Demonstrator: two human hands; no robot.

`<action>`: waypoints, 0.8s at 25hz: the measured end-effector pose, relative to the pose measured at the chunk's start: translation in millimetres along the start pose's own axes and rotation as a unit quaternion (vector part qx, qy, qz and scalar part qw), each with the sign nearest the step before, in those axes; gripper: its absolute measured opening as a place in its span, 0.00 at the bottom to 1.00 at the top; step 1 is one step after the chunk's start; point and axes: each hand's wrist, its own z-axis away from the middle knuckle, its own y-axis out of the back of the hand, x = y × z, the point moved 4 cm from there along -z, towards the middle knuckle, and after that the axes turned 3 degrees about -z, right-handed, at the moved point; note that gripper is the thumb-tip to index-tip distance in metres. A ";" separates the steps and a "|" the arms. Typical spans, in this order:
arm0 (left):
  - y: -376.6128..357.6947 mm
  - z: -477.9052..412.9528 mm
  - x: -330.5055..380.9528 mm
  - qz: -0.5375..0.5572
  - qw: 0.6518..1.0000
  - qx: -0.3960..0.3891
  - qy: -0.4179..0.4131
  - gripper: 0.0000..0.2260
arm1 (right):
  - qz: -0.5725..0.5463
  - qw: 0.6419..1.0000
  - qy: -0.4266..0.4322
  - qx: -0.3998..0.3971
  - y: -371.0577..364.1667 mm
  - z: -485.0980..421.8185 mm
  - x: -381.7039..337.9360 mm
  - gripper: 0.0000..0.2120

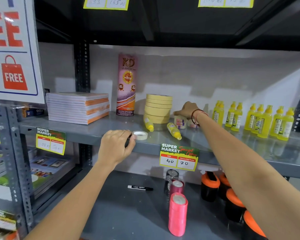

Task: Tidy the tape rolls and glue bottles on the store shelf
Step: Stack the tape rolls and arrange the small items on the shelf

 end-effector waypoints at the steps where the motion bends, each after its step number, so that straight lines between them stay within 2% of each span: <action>1: 0.4 0.0 0.2 0.001 1.000 0.000 0.001 0.21 | 0.001 1.000 0.001 -0.003 -0.7 1.2 0.0 0.24; 4: 0.6 -0.2 0.5 0.002 1.000 -0.004 0.004 0.21 | 0.030 0.999 0.007 -0.015 -1.6 4.2 -0.1 0.22; 5: 0.6 -0.1 0.4 0.001 1.000 -0.004 0.005 0.21 | 0.049 0.999 0.021 0.004 -0.3 4.6 -2.4 0.21; 8: 0.4 0.1 0.6 0.002 1.000 -0.006 0.006 0.20 | 0.060 0.983 0.130 0.115 7.9 16.2 -31.9 0.18; 9: 0.4 0.2 0.5 0.001 1.000 -0.006 0.007 0.20 | 0.042 0.976 0.182 0.111 6.2 24.1 -48.7 0.16; 10: 0.3 0.0 0.4 0.001 1.000 -0.006 0.008 0.20 | 0.018 0.970 0.232 0.071 0.8 33.2 -66.4 0.14; 12: 0.4 -0.4 -0.2 0.001 1.000 -0.014 0.011 0.20 | -0.020 0.948 0.304 -0.092 -19.6 59.1 -98.4 0.14; 14: 1.2 -0.4 -0.1 0.001 1.000 -0.021 0.012 0.20 | 0.006 0.908 0.325 -0.265 -43.2 90.1 -118.4 0.19; 15: 1.9 -0.4 0.2 0.003 1.000 -0.023 0.010 0.20 | 0.026 0.891 0.331 -0.311 -51.5 100.2 -122.9 0.21; 17: 3.4 -0.7 0.7 0.008 1.000 -0.020 0.011 0.19 | 0.031 0.882 0.335 -0.330 -56.9 107.8 -125.3 0.22; 20: 3.5 -0.9 1.3 0.012 1.000 -0.011 0.017 0.19 | -0.005 0.898 0.324 -0.296 -43.4 103.3 -120.7 0.18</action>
